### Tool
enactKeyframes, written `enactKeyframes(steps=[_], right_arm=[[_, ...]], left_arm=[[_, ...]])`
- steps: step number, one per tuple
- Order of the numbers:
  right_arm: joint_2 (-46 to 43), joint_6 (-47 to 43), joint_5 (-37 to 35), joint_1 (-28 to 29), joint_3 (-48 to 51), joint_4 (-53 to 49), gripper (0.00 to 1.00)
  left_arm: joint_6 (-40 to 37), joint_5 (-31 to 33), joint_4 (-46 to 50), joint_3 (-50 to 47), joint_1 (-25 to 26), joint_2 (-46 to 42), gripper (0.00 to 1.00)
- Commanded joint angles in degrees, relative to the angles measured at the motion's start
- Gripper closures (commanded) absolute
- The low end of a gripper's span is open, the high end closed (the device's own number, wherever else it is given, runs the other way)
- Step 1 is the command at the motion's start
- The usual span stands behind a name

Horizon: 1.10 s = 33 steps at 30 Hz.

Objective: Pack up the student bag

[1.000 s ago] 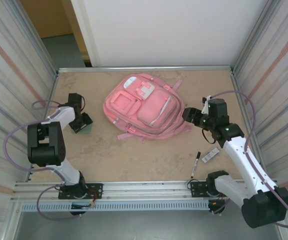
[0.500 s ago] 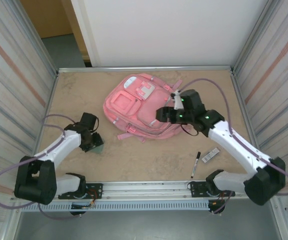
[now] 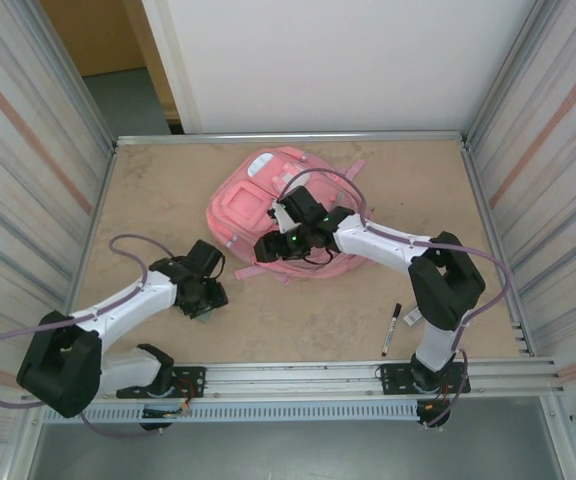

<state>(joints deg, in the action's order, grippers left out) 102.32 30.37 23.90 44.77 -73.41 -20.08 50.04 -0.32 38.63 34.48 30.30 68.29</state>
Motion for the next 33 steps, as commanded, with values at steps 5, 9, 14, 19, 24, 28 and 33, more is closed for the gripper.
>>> enactKeyframes(steps=[5, 9, 14, 19, 24, 28, 33], right_arm=[[2.72, -2.02, 2.93, -0.37, -3.76, -1.32, 0.4], [5.05, -0.83, 6.27, -0.02, -5.13, -1.6, 0.4], [8.21, -1.14, 9.1, 1.59, -6.42, -1.37, 0.41], [10.69, -0.92, 10.84, 3.13, -7.33, -1.5, 0.45], [12.0, -0.73, 11.08, 5.84, -8.42, -3.18, 0.46], [15.47, -0.11, 12.37, 8.63, -9.64, -2.83, 0.46], [19.51, 1.11, 15.28, 11.65, -11.36, -1.9, 0.46]], left_arm=[[12.31, 2.52, 2.2, -4.81, 14.01, -3.16, 0.56], [16.66, 0.39, 0.77, -5.26, 20.78, -2.08, 0.55], [16.52, 1.4, 7.53, -0.36, 24.36, -3.46, 0.52], [13.24, 6.36, 17.94, 6.97, 22.12, -9.19, 0.53], [13.21, 3.75, 21.72, 4.71, 14.09, -17.88, 0.57], [11.7, -7.31, 14.33, -4.57, 2.03, -24.54, 0.7], [11.96, -12.32, 4.59, -11.61, -2.97, -25.8, 0.82]])
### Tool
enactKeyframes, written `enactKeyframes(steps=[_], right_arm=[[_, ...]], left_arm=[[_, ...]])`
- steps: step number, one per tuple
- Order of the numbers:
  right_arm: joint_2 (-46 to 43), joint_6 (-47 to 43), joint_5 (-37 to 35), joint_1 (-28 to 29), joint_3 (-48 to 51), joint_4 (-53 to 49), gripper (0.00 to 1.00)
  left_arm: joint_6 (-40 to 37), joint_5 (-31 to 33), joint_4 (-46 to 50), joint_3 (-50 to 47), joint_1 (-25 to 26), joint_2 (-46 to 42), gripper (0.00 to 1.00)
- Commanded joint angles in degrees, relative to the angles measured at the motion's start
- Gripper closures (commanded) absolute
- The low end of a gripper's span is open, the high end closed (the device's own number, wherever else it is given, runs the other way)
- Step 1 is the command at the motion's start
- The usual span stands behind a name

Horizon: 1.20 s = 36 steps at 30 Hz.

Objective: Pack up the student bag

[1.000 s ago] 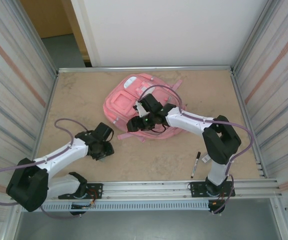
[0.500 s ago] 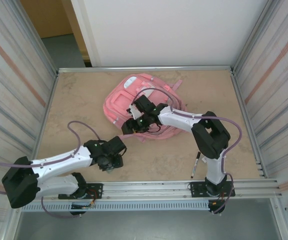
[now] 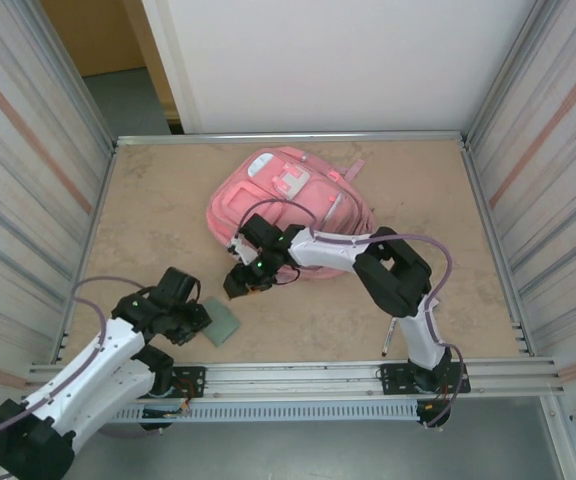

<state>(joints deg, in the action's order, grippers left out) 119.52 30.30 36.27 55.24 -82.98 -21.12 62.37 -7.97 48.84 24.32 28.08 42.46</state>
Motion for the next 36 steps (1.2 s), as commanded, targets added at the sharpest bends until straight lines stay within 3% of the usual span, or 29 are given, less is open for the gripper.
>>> enactKeyframes(steps=[1, 9, 17, 22, 25, 30, 33, 36], right_arm=[[3.35, 1.17, 3.63, 1.59, -2.65, -1.39, 0.46], [7.78, 4.29, 9.99, 2.54, -4.81, 0.15, 0.5], [8.24, 7.57, 15.28, 3.28, -3.99, 3.52, 0.59], [7.22, 7.66, 17.22, 3.21, -2.63, 4.65, 0.82], [4.64, 8.38, 19.11, 2.41, -1.28, 5.33, 0.88], [-4.07, 8.4, 16.53, -3.03, 3.04, 4.91, 0.88], [-11.13, 8.13, 14.35, -8.27, 6.56, 4.82, 0.88], [-18.99, 7.32, 11.85, -14.55, 9.9, 3.36, 0.88]], left_arm=[[-0.62, -4.06, -5.96, -1.59, -0.83, 0.81, 0.82], [-3.73, -4.49, -7.42, -1.03, -1.01, 8.57, 0.85], [-5.89, -5.83, -7.01, -0.46, -2.45, 6.2, 0.86], [-7.07, -5.51, -5.17, 0.29, -3.08, 2.88, 0.86], [-8.72, -8.34, -3.13, 3.74, -3.29, 0.33, 0.84], [-10.3, -5.02, 0.42, 14.1, -3.29, -5.09, 0.78], [-14.17, -4.16, -2.1, 19.63, -3.29, -6.04, 0.74], [-18.74, -6.2, -6.82, 22.62, -3.28, -3.57, 0.61]])
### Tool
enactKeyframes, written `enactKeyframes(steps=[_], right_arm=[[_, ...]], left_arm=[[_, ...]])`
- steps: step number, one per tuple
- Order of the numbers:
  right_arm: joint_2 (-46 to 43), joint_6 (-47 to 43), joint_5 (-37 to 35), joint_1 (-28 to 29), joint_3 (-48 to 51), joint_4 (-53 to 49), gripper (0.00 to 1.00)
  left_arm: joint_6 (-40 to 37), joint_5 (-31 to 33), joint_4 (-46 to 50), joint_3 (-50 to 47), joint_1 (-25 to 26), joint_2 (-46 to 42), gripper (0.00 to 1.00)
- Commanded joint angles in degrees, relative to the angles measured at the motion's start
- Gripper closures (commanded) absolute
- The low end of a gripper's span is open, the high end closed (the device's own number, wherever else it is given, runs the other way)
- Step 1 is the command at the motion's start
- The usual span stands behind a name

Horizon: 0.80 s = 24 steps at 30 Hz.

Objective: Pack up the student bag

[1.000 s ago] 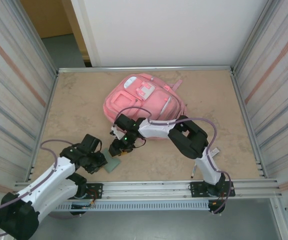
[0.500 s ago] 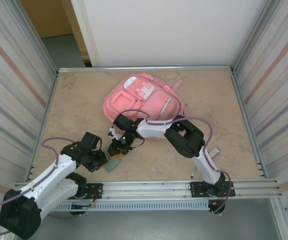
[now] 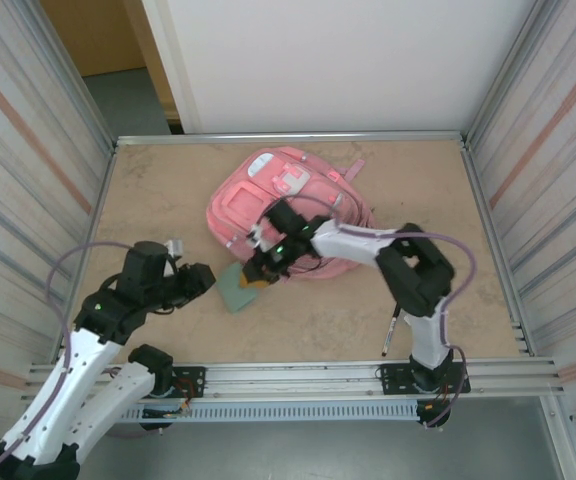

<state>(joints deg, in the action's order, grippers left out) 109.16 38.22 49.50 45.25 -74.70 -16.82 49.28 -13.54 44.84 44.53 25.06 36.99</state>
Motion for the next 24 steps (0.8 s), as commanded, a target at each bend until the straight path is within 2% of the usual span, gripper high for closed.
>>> enactKeyframes(steps=[1, 3, 4, 8, 11, 14, 20, 24], right_arm=[[-11.61, -0.6, -2.48, -7.31, 3.26, -1.44, 0.88], [-17.3, -0.81, -4.26, -12.5, 6.67, -1.39, 0.88], [-19.95, -1.41, -5.46, -15.51, 8.65, -1.11, 0.88], [-27.32, -0.87, -7.38, -29.2, 14.47, -3.16, 0.88], [-33.16, 1.61, -7.82, -38.03, 20.64, -1.31, 0.89], [-39.36, 3.51, -8.35, -45.71, 25.95, -0.38, 0.88], [-49.8, 1.92, -11.34, -57.79, 32.89, -3.74, 0.88], [-55.05, 1.9, -14.35, -60.46, 35.29, -4.66, 0.88]], left_arm=[[-7.12, -2.41, -3.77, 3.83, -0.19, 4.12, 0.58], [-10.64, -5.19, -4.3, 6.91, 0.7, 9.24, 0.54], [-12.83, -4.45, -4.56, 8.69, 2.55, 12.06, 0.51], [-20.69, 7.43, -5.6, 17.56, 14.09, 24.43, 0.41], [-25.82, 10.53, -4.98, 26.42, 19.26, 35.67, 0.32], [-28.44, 16.28, -2.83, 35.5, 22.52, 48.09, 0.25], [-32.3, 21.34, -0.18, 51.56, 27.08, 68.49, 0.17], [-32.83, 25.05, 5.32, 62.17, 27.9, 79.38, 0.17]])
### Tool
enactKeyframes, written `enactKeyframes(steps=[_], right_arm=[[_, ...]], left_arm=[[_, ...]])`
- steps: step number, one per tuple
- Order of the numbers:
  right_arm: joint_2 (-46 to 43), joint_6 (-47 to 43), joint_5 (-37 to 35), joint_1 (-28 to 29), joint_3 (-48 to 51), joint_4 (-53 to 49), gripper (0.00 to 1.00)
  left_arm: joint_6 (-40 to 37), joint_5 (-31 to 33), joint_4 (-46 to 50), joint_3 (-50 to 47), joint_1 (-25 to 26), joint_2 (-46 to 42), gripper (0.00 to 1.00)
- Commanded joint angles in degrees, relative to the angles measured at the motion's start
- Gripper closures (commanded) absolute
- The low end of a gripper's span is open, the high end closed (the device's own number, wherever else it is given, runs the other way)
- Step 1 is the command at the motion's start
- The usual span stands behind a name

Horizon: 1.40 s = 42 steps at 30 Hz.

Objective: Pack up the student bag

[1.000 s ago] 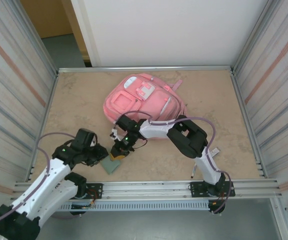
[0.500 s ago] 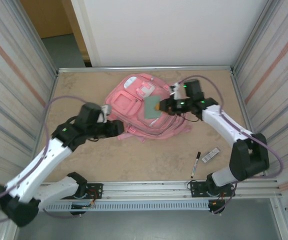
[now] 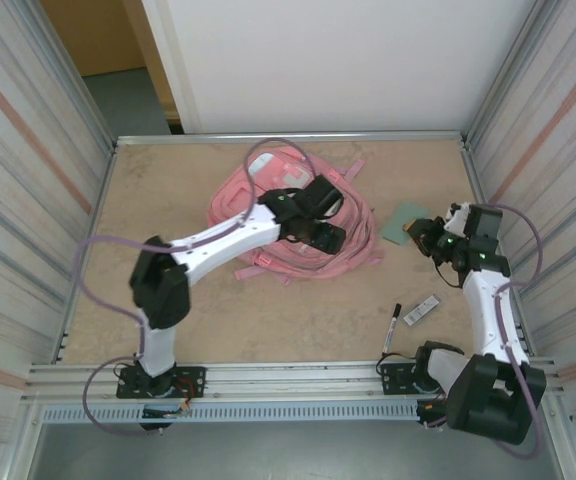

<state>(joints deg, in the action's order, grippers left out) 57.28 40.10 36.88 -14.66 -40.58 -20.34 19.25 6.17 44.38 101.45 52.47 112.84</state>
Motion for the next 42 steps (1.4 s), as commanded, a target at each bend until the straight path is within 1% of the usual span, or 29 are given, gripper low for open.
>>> enactKeyframes(steps=[1, 3, 5, 6, 10, 12, 13, 14, 15, 17, 18, 19, 22, 24, 26, 29, 31, 34, 36, 38, 40, 42], right_arm=[[-3.38, 0.0, -1.63, -0.52, 1.35, -0.96, 0.88], [-3.29, -0.18, -1.18, -0.42, 1.05, -1.0, 0.88], [-3.19, 0.03, -1.28, -0.17, 1.0, -1.22, 0.88], [-3.01, 0.22, -1.24, -0.07, 1.23, -0.78, 0.88], [-2.35, 0.18, -0.51, 0.59, 1.4, 0.21, 0.88], [-2.67, 0.48, -1.08, 0.87, 1.72, 0.1, 0.88], [-2.55, 0.83, -1.28, 1.17, 2.26, 0.83, 0.88], [-2.31, 1.11, -1.0, 1.42, 2.67, 1.63, 0.88], [-1.89, 1.13, -0.66, 1.75, 2.8, 2.39, 0.88], [-1.18, 0.97, -0.04, 2.04, 2.45, 1.98, 0.88], [-1.1, 0.87, 0.03, 2.25, 2.09, 1.62, 0.88], [-1.11, 0.95, -0.12, 2.64, 2.3, 1.54, 0.88], [-0.86, 0.19, -0.75, 5.12, 2.54, 2.21, 0.87], [0.63, -2.77, -3.24, 9.6, 1.32, 0.08, 0.87], [1.93, -4.97, -3.3, 14.73, 0.12, -0.48, 0.86], [4.45, -4.38, -2.37, 21.48, -1.24, 1.19, 0.86], [5.98, -2.33, -2.09, 23.62, -1.78, 3.15, 0.86], [8.82, 4.18, -2.36, 24.47, -0.77, 9.09, 0.86], [12.45, 9.11, -0.42, 25.68, -0.52, 15.65, 0.86], [17.26, 10.31, 0.63, 28.13, -2.28, 19.66, 0.87], [21.77, 10.17, -0.98, 30.83, -5.5, 19.13, 0.87], [25.89, 12.46, -0.91, 32.38, -7.38, 22.24, 0.86]], left_arm=[[-2.97, 6.38, 6.14, 6.81, 0.53, 5.64, 0.19], [-3.44, 7.17, 6.33, 9.14, 0.55, 9.83, 0.25], [-2.96, 7.69, 9.07, 13.2, 0.54, 13.33, 0.39], [-2.59, 7.96, 10.43, 14.94, 0.53, 14.68, 0.44], [-1.9, 9.47, 11.08, 16.61, 0.82, 16.27, 0.46], [-1.98, 10.04, 11.21, 16.76, 0.79, 16.27, 0.51], [-2.17, 10.87, 11.08, 16.47, 0.84, 16.32, 0.55], [-2.46, 11.62, 10.94, 16.25, 0.75, 16.46, 0.61], [-2.91, 12.11, 10.81, 16.06, 0.7, 16.75, 0.69], [-3.53, 10.25, 11.57, 17.13, 0.22, 17.55, 0.89], [-3.71, 9.18, 12.33, 18.11, 0.22, 17.6, 0.95], [-4.53, 8.67, 12.06, 17.98, 0.43, 16.49, 0.97], [-7.46, 10.73, 9.41, 15.21, 1.17, 11.54, 0.98], [-8.32, 11.22, 8.37, 14.38, 0.93, 7.74, 0.99], [-8.89, 10.39, 8.38, 14.57, 0.52, 4.24, 1.0], [-9.64, 8.41, 8.23, 14.34, -0.38, -0.07, 1.0], [-9.84, 7.41, 7.67, 14.38, -1.23, -2.21, 1.0], [-9.14, 3.17, 7.27, 15.09, -2.99, -4.86, 1.0], [-8.79, -0.59, 5.76, 14.24, -4.09, -6.87, 1.0], [-8.56, -4.01, 3.46, 12.79, -4.98, -8.68, 1.0], [-7.1, -6.23, 1.78, 11.25, -5.88, -10.0, 1.0], [-6.04, -9.54, 0.78, 9.92, -6.62, -10.76, 1.0]])
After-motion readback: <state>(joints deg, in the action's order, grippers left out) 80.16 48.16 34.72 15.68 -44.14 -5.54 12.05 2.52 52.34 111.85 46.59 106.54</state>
